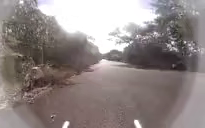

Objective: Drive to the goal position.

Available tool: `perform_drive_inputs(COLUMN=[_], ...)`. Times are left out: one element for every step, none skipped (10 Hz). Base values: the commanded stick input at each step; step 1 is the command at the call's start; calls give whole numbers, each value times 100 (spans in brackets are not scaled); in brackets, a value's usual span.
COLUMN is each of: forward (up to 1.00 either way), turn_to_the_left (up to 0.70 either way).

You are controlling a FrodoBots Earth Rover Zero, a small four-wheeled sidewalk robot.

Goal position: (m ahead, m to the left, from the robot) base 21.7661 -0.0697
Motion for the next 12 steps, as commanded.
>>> perform_drive_inputs(forward=[70,70,70,70,70,70,70,70,70,70,70,70], turn_to_the_left=[0,0,0,0,0,0,0,0,0,0,0,0])
